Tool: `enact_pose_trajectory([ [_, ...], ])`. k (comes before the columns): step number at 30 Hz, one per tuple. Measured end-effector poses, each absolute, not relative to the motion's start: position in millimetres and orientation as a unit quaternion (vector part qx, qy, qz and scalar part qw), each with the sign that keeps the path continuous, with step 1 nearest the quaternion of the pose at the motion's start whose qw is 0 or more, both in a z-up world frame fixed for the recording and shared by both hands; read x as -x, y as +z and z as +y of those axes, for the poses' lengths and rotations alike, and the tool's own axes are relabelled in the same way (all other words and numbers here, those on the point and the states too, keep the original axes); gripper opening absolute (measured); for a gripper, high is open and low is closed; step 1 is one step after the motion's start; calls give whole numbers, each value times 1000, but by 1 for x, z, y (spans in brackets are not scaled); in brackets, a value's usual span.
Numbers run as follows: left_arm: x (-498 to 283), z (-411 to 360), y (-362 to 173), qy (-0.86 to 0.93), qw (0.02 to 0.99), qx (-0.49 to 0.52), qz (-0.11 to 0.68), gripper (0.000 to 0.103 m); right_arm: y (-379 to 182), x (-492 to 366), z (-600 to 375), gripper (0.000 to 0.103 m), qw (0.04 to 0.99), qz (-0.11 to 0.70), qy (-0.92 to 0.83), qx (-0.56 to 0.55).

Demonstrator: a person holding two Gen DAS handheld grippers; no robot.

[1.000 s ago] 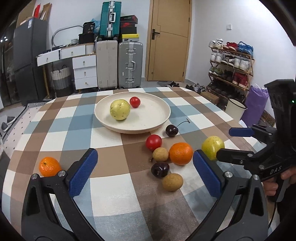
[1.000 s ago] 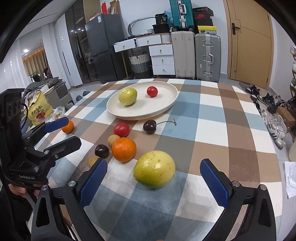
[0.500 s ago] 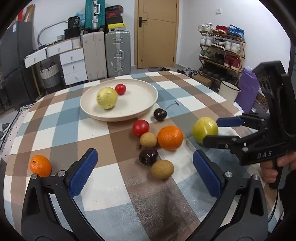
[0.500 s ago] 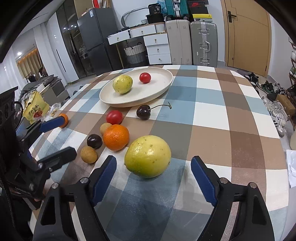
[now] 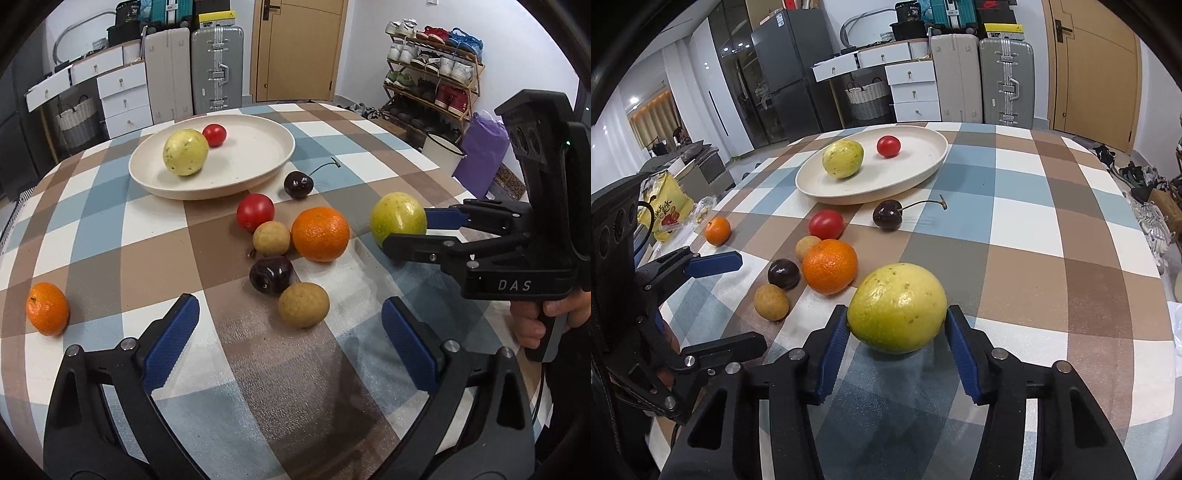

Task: Organize fruits
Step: 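Grasp the green-yellow citrus with the right tool while the left tool grasps the brown kiwi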

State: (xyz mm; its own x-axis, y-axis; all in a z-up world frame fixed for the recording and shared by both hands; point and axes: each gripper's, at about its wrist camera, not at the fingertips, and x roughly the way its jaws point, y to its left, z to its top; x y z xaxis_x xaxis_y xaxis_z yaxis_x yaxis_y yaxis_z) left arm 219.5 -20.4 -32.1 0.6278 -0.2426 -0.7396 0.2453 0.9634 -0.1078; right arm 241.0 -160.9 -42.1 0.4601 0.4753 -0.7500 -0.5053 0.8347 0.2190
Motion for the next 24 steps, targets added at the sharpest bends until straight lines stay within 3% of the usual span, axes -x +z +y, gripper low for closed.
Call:
enact_pose_trajectory([
  [2, -222, -21, -34, -146, 896, 6, 419, 92, -41, -241, -161, 54, 855, 432, 287, 17],
  [10, -226, -22, -42, -162, 882, 17, 442, 55, -38, -239, -159, 53, 857, 426, 289, 21],
  [21, -226, -19, -41, -166, 883, 25, 438, 27, -37, -237, -158, 53, 857, 424, 292, 27],
  [24, -223, -21, -39, -165, 886, 18, 433, 26, -37, -237, -158, 53, 857, 423, 293, 26],
])
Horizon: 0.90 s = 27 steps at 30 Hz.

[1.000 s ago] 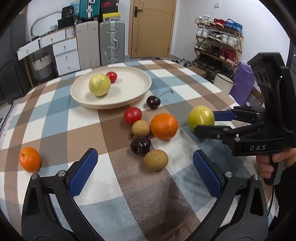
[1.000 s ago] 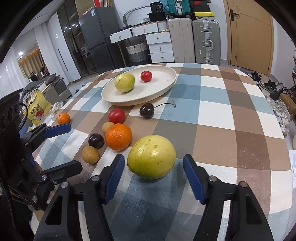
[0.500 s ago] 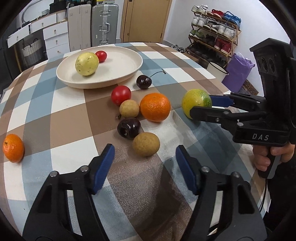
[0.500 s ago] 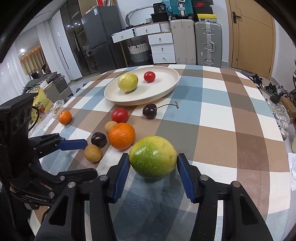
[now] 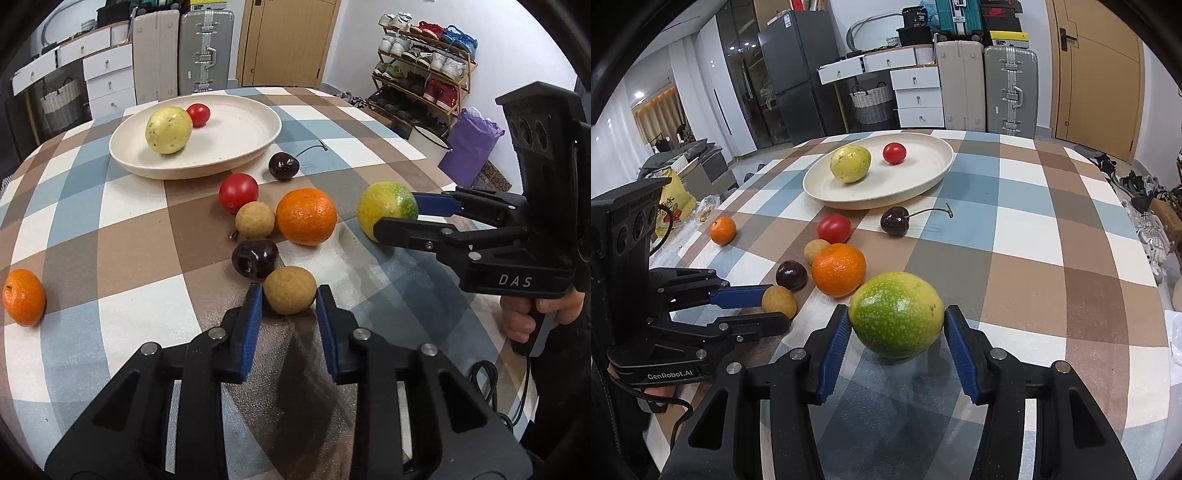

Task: Organize fruits
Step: 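Grasp the green-yellow citrus with the right tool while the left tool grasps the brown kiwi, then carry the citrus and kiwi onto the white plate and open both tools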

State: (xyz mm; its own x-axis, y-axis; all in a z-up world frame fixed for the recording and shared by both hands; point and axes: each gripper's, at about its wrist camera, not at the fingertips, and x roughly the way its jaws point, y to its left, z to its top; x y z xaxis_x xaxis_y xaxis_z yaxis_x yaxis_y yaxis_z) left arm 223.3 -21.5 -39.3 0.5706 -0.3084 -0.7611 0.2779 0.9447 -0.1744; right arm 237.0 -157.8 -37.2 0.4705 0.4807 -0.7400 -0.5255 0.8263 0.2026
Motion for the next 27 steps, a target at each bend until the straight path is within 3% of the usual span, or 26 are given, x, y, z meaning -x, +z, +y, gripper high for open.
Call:
enact_pose_trajectory([
  [27, -221, 9, 22, -74, 944, 14, 322, 26, 9, -238, -151, 53, 879, 355, 319, -2],
])
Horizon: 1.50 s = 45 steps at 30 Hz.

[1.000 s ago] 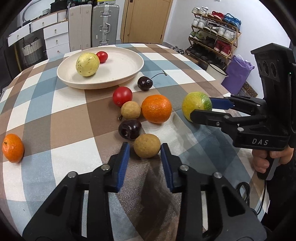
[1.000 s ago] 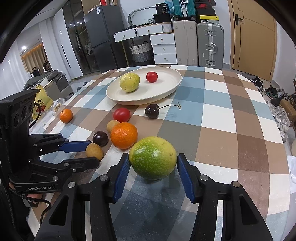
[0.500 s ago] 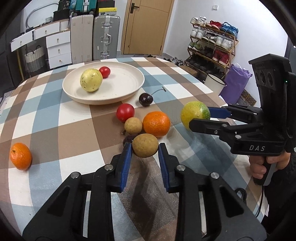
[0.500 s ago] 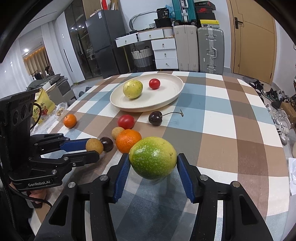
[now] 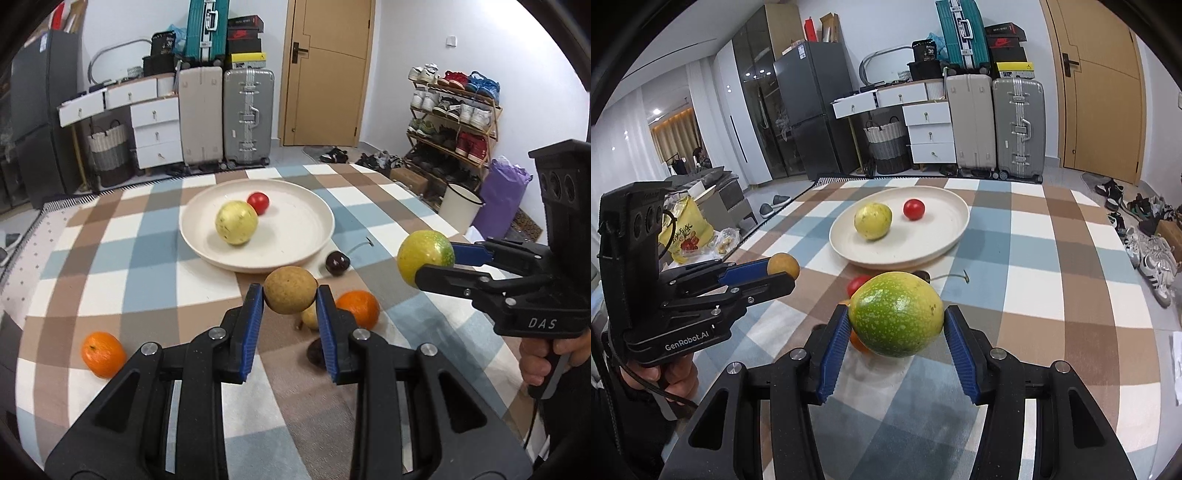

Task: Organize fruits
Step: 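Carry the citrus and kiwi onto the white plate and open both tools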

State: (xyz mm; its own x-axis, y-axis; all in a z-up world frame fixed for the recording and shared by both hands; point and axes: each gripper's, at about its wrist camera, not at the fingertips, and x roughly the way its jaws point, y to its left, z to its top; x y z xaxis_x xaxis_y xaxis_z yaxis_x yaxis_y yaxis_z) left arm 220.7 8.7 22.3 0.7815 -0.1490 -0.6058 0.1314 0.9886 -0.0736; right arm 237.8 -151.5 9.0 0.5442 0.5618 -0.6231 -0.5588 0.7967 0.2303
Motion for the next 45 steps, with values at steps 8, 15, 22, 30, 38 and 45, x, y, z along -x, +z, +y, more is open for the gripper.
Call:
enact_pose_trajectory([
  [8, -232, 14, 34, -63, 948, 18, 312, 26, 23, -247, -142, 53, 882, 341, 325, -5],
  [15, -248, 20, 41, -55, 950, 23, 307, 26, 33, -257, -137, 53, 885, 333, 324, -13],
  [22, -269, 30, 45, -41, 951, 32, 304, 26, 35, -274, -131, 53, 884, 336, 324, -26],
  [30, -294, 41, 37, -28, 949, 43, 310, 26, 29, -294, -123, 53, 884, 339, 320, -36],
  [38, -306, 44, 24, -23, 948, 37, 314, 26, 15, -312, -114, 53, 882, 345, 317, -51],
  [45, -320, 51, 6, -18, 945, 42, 325, 26, -1, -327, -103, 53, 874, 374, 307, -47],
])
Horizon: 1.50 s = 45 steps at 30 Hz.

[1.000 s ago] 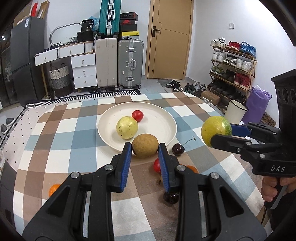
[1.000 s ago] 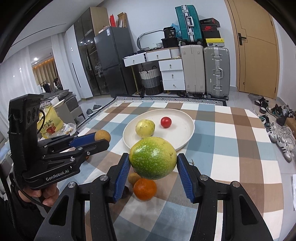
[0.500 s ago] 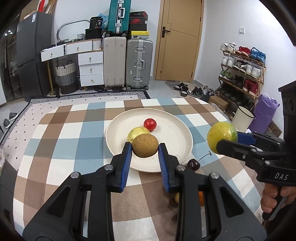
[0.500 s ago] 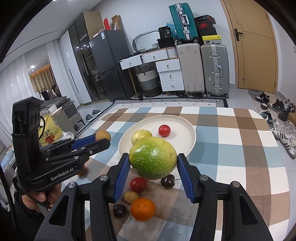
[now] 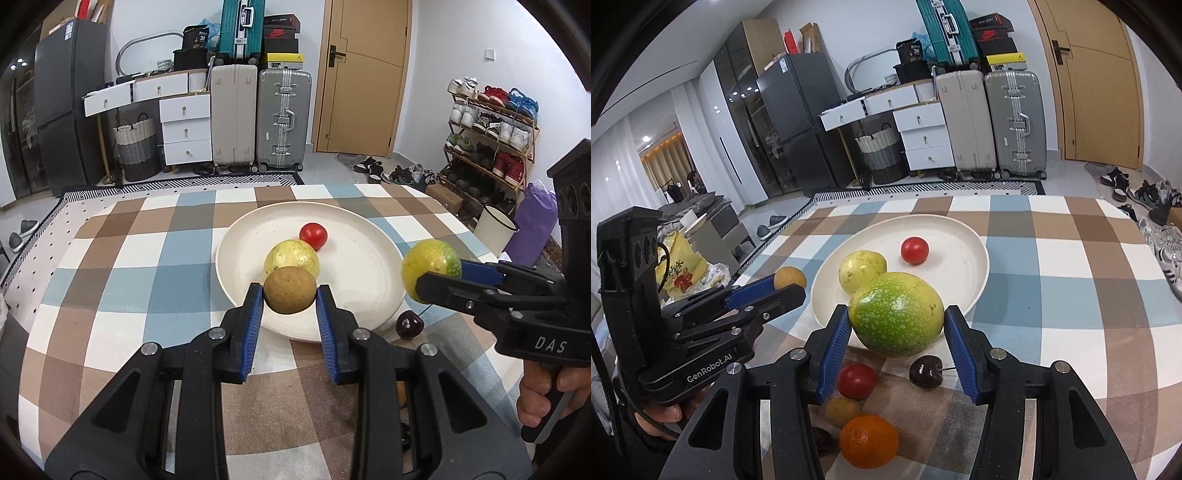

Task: Organize fruits
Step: 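Carry the citrus and kiwi onto the white plate and open both tools, then move the right tool to the mandarin orange and close on it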

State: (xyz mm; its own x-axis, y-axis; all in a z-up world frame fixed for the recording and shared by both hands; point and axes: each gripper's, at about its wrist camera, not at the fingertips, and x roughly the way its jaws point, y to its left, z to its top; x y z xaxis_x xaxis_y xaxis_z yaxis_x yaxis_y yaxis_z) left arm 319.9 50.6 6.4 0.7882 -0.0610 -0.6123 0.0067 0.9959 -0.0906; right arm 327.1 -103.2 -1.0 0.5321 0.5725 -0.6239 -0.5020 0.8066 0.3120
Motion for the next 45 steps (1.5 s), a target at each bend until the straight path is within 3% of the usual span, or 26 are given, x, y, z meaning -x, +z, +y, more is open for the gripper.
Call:
enact_pose_trajectory([
  [16, -330, 54, -15, -19, 941, 41, 335, 27, -24, -356, -79, 53, 869, 400, 292, -25],
  [25, -331, 46, -18, -36, 940, 39, 338, 27, -11, -346, -104, 68, 883, 373, 283, -23],
  [33, -335, 34, -22, -35, 935, 24, 352, 27, -14, -337, -123, 71, 884, 382, 270, -15],
  [35, -333, 36, -20, -36, 936, 24, 350, 32, -13, -335, -125, 72, 885, 381, 267, -13],
  [37, -329, 39, -16, -34, 938, 32, 344, 55, -12, -333, -126, 76, 885, 380, 267, -12],
  [40, -319, 43, -8, -28, 945, 39, 323, 75, -10, -329, -126, 81, 886, 379, 267, -7],
  [42, -311, 46, -4, -25, 947, 43, 317, 84, -10, -327, -126, 89, 886, 380, 266, -3],
  [45, -304, 51, -3, -26, 945, 50, 321, 86, -10, -323, -126, 97, 885, 384, 265, 3],
])
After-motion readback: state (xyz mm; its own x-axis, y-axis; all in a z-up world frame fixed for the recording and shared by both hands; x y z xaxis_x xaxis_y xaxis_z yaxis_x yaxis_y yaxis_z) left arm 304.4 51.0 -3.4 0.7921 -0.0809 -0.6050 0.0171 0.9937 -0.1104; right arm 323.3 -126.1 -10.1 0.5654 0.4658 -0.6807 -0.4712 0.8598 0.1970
